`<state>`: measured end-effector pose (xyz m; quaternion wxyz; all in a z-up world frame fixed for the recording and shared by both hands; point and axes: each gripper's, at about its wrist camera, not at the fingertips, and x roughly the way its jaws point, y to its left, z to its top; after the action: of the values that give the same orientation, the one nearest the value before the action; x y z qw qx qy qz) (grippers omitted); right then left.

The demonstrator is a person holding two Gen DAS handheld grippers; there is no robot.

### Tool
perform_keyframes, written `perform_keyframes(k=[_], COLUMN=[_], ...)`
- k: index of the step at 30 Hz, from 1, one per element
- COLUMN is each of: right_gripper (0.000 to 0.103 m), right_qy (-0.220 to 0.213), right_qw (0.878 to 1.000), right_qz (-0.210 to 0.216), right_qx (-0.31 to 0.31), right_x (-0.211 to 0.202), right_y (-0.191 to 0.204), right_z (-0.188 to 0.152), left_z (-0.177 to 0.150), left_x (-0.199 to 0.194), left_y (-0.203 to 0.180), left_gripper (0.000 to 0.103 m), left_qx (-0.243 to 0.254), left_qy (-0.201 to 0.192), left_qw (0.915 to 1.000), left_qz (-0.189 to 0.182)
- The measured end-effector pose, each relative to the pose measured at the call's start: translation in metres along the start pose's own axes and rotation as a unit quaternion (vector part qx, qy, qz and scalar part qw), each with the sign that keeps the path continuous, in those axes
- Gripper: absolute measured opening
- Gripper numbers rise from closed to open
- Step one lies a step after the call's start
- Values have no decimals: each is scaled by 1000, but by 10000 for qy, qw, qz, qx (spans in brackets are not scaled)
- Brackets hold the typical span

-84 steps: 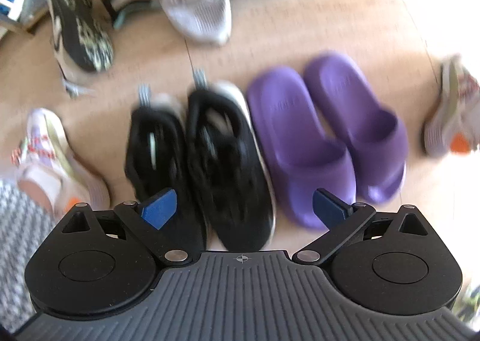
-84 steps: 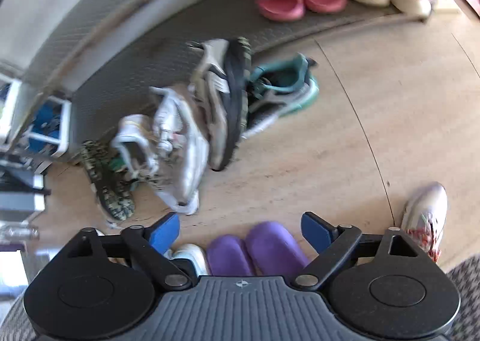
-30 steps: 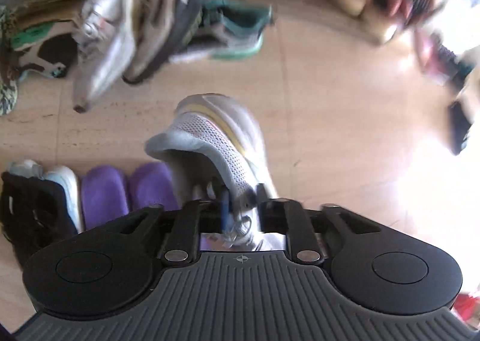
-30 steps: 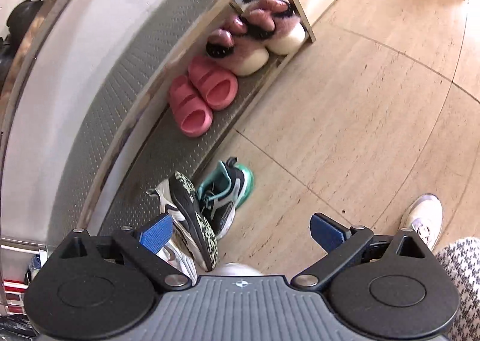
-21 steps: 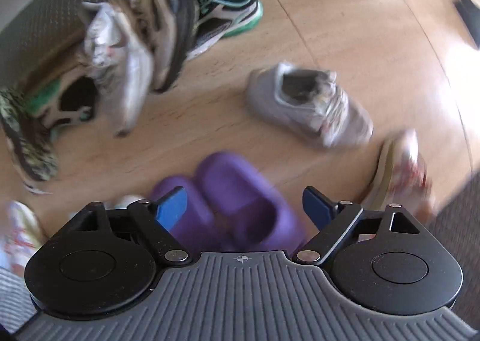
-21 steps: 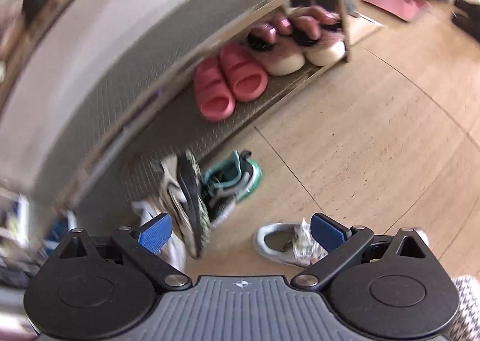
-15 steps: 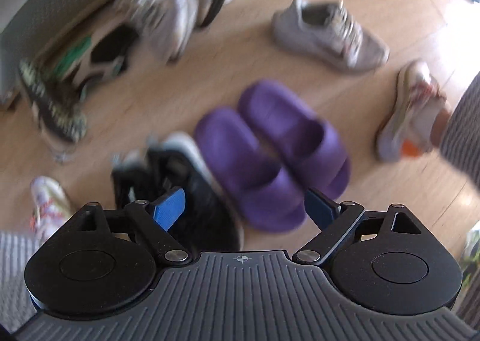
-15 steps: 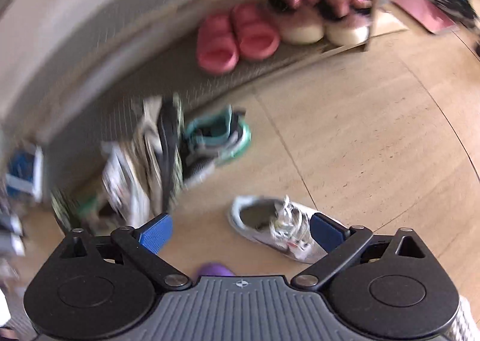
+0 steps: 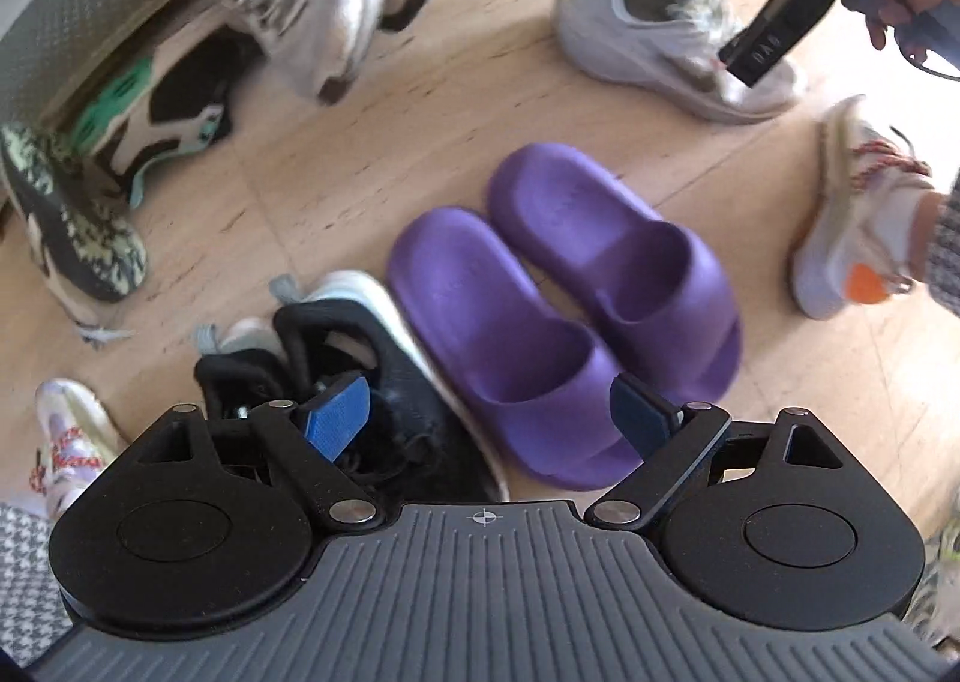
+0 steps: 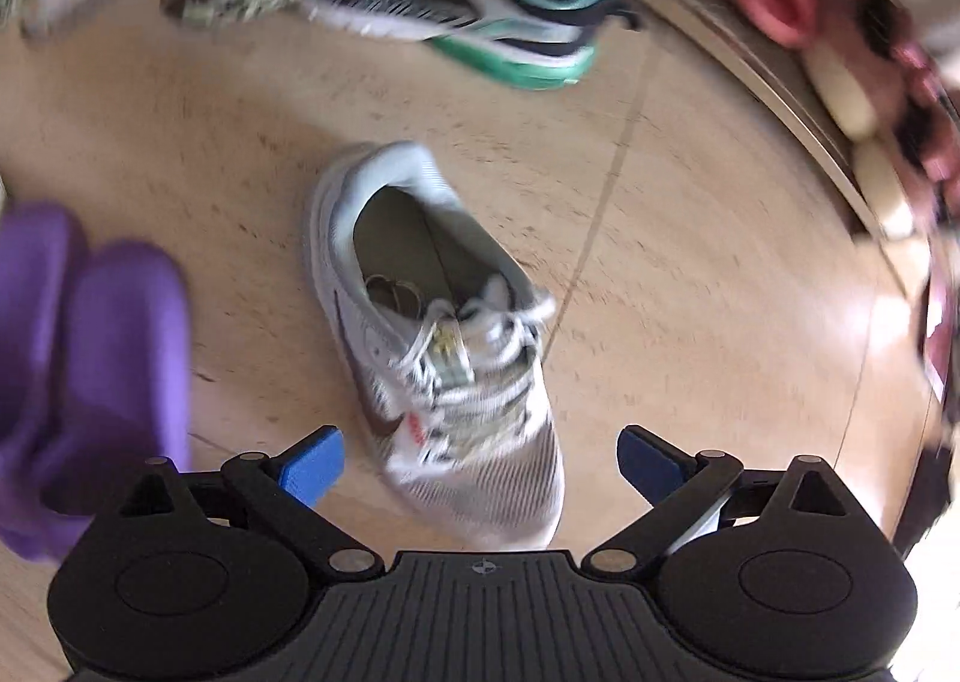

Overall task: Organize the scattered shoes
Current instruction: 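Grasp the white-grey sneaker with the right tool and lift it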

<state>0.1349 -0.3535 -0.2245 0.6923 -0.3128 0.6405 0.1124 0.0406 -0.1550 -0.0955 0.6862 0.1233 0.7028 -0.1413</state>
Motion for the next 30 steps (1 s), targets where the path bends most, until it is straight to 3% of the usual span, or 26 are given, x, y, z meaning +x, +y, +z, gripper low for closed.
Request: perform_keyframes(k=[5, 8, 9, 12, 15, 19, 21, 23, 24, 26, 28, 29, 30], right_gripper=[100, 101, 100, 73, 61, 60, 59, 70, 88, 93, 100, 100, 100], right_qy=[37, -21, 12, 218, 526, 1303, 1372, 1140, 1023, 806, 622, 530, 462], right_qw=[9978, 9974, 9986, 9983, 9896, 9727, 9677, 9680, 9678, 9631, 9452, 9315, 9100], right_qz=[-174, -157, -62, 387, 653, 1012, 1166, 1175, 1179, 1217, 1336, 1418, 1493], right_qx=[-639, -709, -527, 384, 1169, 1635, 1763, 1904, 1974, 2263, 2912, 3308, 3839], right_x=[39, 47, 48, 47, 43, 47, 43, 30, 24, 13, 7, 5, 6], right_y=[8, 9, 5, -13, -17, 1, 6, 6, 6, 1, -17, -26, -38], right_z=[13, 13, 12, 8, 1, -22, -31, -39, -43, -50, -56, -60, -65], left_z=[4, 4, 4, 3, 1, -5, -7, -8, -8, -7, -6, -5, -4], left_x=[9, 11, 11, 8, 2, -5, -8, -10, -10, -11, -11, -10, -9], left_y=[5, 6, 6, 7, 6, 4, 4, 5, 5, 6, 6, 6, 6], left_gripper=[91, 91, 91, 91, 91, 91, 91, 91, 91, 91, 91, 91, 91], left_qx=[-105, -77, -70, -89, -43, 47, 72, 59, 44, 18, 18, 16, 15], left_qy=[221, 232, 234, 170, 50, -81, -132, -166, -170, -159, -147, -141, -135], left_qw=[9996, 9996, 9996, 9998, 9999, 9999, 9999, 9998, 9998, 9999, 9999, 9999, 9999], left_qz=[-153, -128, -117, -105, -96, -45, -2, -17, -31, -47, -52, -49, -46])
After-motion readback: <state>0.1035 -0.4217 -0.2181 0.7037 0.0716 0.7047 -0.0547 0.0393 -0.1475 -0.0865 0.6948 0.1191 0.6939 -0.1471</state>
